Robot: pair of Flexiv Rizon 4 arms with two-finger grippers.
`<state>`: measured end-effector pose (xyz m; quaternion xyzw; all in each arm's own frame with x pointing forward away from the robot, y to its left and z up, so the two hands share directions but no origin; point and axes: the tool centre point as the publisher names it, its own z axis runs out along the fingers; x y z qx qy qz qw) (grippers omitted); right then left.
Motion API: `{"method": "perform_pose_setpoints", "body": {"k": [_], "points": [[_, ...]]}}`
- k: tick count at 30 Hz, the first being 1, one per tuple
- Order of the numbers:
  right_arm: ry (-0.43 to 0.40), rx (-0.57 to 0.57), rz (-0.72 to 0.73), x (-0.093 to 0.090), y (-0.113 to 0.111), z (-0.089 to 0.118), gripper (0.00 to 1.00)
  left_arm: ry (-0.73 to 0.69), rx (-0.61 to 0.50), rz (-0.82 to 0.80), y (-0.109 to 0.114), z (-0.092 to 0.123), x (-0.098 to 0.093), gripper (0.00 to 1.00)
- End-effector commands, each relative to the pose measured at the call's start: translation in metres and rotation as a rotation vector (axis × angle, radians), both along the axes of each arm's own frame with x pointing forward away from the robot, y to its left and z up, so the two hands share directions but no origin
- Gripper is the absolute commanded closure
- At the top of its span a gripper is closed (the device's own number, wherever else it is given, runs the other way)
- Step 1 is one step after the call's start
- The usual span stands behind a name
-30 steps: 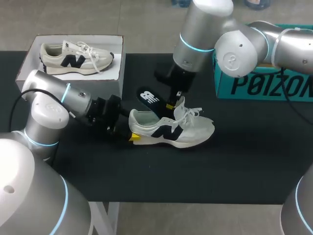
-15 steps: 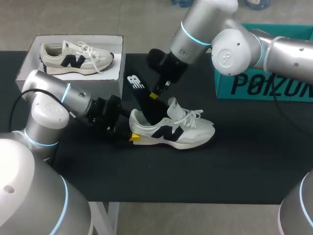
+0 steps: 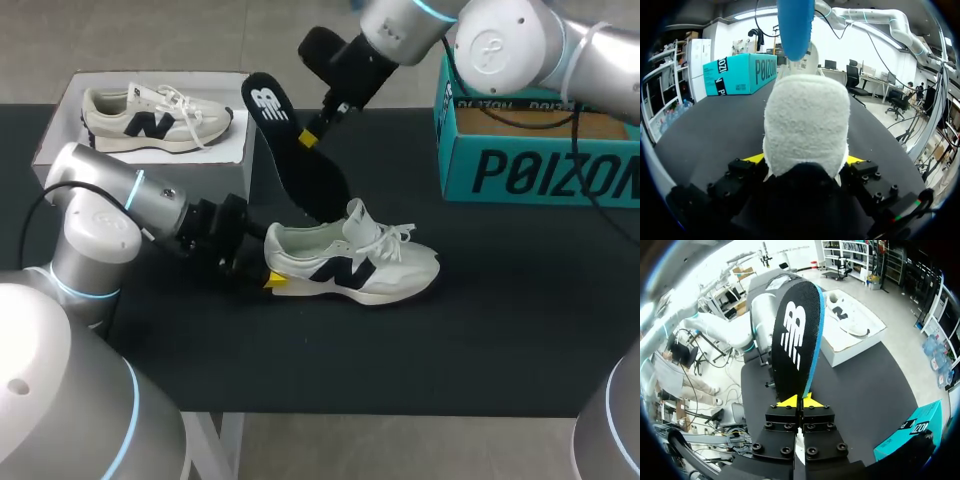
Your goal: Take the shoe out of the shoebox, open the shoe tongue, remove and reinsert the insole, then place the shoe into the shoebox
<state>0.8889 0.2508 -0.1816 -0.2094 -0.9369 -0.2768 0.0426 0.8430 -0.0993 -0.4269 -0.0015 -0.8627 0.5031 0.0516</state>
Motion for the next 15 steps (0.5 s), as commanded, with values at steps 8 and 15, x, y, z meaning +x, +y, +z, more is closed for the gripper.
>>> {"method": "perform_pose_setpoints", "body": {"k": [8,15], "points": [[-0.012,0.018,0.009,-0.011,-0.002,0.047,1.00,0.000,0.000,0.001,-0.001,-0.004,0.000,1.00],[-0.012,0.018,0.009,-0.011,-0.002,0.047,1.00,0.000,0.000,0.001,-0.001,-0.004,0.000,1.00]]}}
